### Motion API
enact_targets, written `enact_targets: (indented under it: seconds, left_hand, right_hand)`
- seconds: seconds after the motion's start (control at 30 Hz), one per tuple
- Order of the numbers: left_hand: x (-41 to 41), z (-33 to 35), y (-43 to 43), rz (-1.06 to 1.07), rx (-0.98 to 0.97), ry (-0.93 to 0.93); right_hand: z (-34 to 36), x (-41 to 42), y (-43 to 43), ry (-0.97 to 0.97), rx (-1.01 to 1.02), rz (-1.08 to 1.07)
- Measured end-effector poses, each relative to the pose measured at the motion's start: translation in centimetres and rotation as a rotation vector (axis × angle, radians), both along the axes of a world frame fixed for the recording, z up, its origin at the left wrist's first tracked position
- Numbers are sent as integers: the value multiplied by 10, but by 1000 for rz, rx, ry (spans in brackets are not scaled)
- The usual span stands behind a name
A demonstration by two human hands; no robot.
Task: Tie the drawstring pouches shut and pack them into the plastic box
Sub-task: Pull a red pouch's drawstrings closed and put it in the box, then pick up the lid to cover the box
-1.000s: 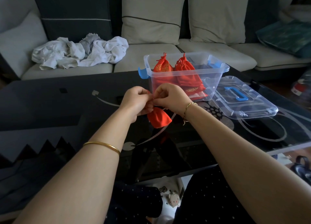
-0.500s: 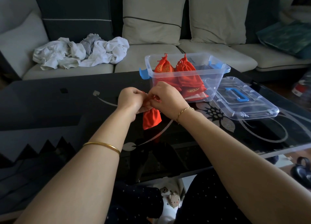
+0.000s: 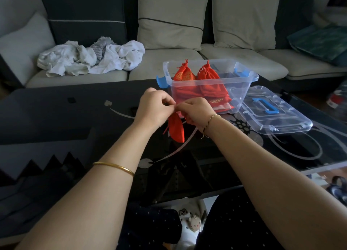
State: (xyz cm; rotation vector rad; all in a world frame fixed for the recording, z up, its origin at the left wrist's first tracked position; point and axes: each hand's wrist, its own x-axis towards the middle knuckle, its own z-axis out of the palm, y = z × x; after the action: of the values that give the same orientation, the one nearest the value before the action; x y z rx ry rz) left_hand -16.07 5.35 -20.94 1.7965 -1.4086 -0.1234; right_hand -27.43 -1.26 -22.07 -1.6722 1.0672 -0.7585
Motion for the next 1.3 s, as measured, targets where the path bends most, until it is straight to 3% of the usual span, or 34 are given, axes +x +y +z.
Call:
enact_targets:
  seconds: [0.27,0.4,0.53,0.67,0.83,0.93,1.1,1.2,1.3]
  left_hand:
    - [-5,-3,-4,15,24,-121]
    - [3,-2,-5,93,40,-118]
    - [5,0,-6,114,56,-48]
    - [2,1,-7,33,163,88]
    - [10,4,-8,-5,194,357]
    - [9,5,-11,-2,165,448]
    - [1,9,-18,-13,108,584]
    - [-4,14,-19,-44,66,634]
    - [-1,22,-20,-76,17,673]
  right_hand:
    - [-1,-5,-5,-80,43,40]
    - [-4,-17,-16,41,-123,-37]
    - [-10,-25,-27,79,-143,-128]
    - [-14,-24,-21,168,-134,-78]
    - [-6,-27,-6,17,135,154]
    - [-4,-23,-3,190,-15,198]
    - [-16,-14,-2,425,-321,48]
    - [-9,-21,-5,411,-412,-9]
    - [5,-33,-4,326,-371,5]
